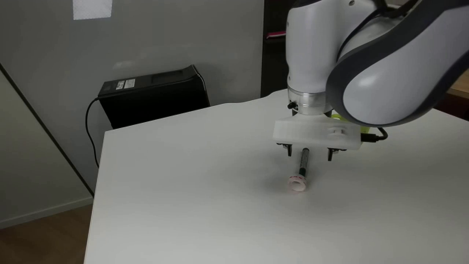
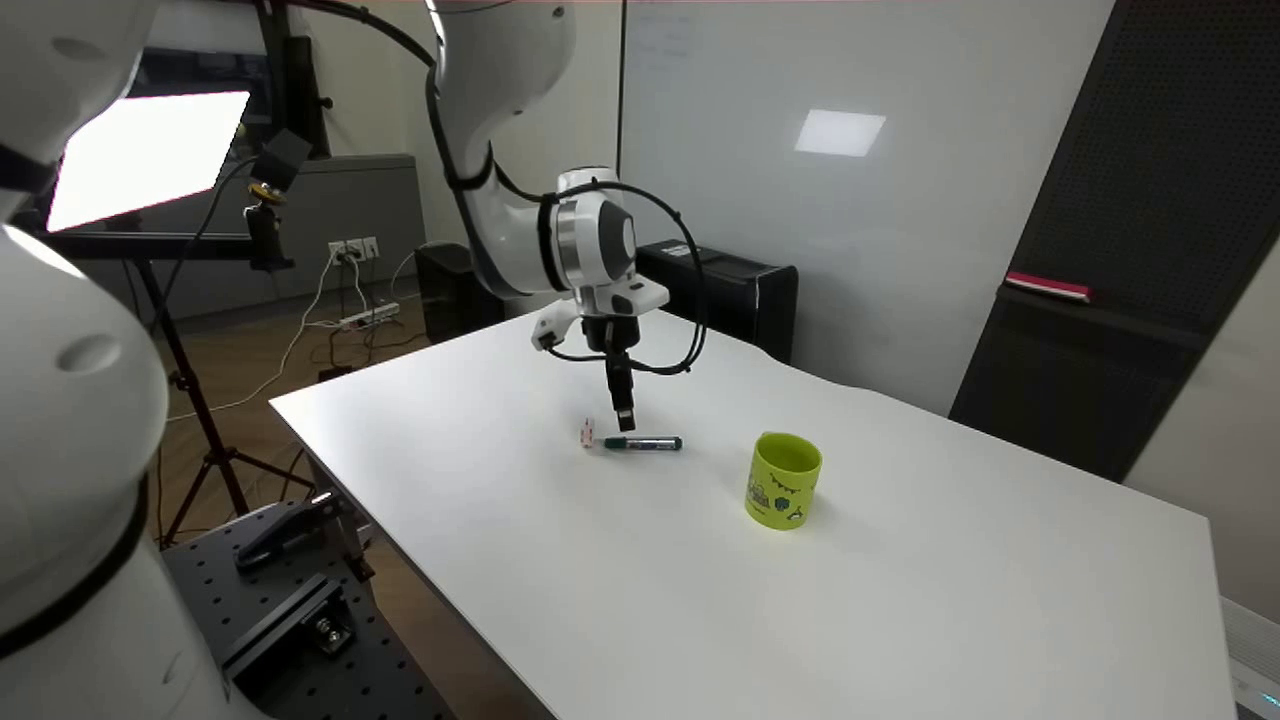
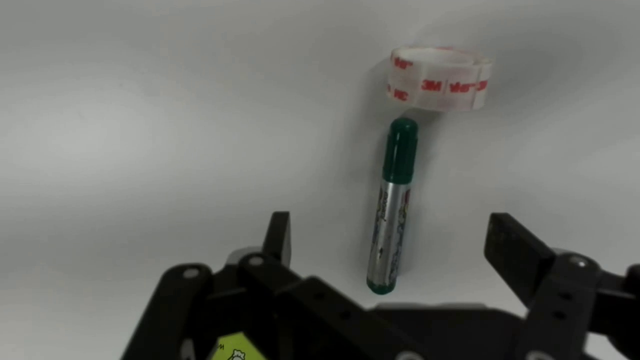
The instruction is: Put the marker in the cup
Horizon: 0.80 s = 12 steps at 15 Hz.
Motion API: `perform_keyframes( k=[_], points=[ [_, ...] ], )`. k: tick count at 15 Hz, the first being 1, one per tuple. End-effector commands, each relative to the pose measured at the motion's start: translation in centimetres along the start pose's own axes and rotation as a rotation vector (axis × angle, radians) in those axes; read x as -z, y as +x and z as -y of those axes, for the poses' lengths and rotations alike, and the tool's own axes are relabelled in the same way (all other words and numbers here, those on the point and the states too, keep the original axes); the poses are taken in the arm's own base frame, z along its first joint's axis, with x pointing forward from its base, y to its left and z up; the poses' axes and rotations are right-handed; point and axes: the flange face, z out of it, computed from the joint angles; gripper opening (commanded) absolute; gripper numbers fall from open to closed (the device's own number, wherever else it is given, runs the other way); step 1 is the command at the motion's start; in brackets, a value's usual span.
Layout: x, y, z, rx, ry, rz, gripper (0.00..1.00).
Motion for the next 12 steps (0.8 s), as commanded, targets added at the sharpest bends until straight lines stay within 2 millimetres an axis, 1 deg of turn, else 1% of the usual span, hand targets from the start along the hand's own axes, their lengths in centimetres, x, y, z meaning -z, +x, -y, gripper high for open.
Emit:
perform_keyframes(
  k=[1, 6, 12],
  points=[
    [-0.5, 0.8, 0.3, -0.05, 0.006, 0.052, 1.0],
    [-1.6, 2.0, 0.1, -0.086, 0.016, 0.084, 1.0],
    [-3.4, 2.9, 1.4, 0.008, 0.025, 0.103, 1.0]
  ],
)
